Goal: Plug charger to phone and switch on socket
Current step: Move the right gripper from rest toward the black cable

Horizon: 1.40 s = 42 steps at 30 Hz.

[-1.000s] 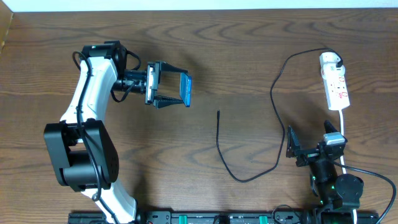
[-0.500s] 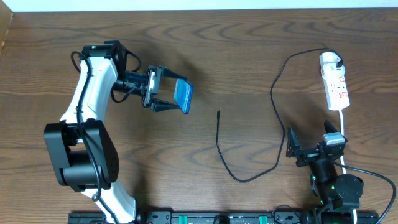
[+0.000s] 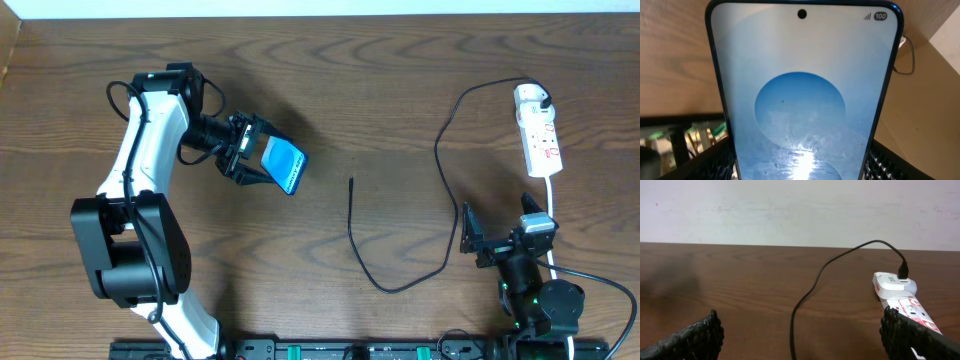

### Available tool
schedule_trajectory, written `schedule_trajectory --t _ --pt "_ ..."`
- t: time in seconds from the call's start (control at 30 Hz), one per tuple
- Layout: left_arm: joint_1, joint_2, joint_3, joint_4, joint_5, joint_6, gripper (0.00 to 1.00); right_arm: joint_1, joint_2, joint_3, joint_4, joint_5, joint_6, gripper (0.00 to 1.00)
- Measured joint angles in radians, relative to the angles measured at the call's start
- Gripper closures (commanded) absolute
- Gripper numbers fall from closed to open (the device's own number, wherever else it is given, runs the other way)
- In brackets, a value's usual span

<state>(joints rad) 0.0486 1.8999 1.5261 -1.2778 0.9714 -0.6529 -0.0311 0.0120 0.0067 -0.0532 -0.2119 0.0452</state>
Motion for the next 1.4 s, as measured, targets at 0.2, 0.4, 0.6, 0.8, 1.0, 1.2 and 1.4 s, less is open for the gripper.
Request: schedule_trajectory --t 0.2,0.4,0.6,0.8,1.0,1.2,1.4 --pt "-0.024 0.000 0.000 0.054 -0.030 0.000 0.92 0.000 0.000 0.000 0.000 0.000 0.000 0.01" --pt "-0.066 0.000 0.000 0.080 -0.035 0.000 0.92 0.000 0.000 0.000 0.000 0.000 0.000 0.01" --pt "-0.089 0.000 0.000 0.098 -0.035 -0.011 0.93 0.000 0.000 0.000 0.046 0.000 0.013 0.01" --pt "-0.090 0.000 0.000 0.117 -0.035 -0.029 0.92 0.000 0.000 0.008 0.125 -0.002 0.092 0.01" --pt "-0.090 0.000 0.000 0.128 -0.035 -0.054 0.93 0.000 0.023 0.115 0.041 -0.050 0.129 0.01" --pt "-0.090 0.000 0.000 0.127 -0.036 -0.058 0.93 0.000 0.178 0.301 -0.035 -0.105 0.135 0.01" --pt "-0.090 0.000 0.000 0.128 -0.036 -0.069 0.93 0.000 0.416 0.536 -0.109 -0.242 0.167 0.01"
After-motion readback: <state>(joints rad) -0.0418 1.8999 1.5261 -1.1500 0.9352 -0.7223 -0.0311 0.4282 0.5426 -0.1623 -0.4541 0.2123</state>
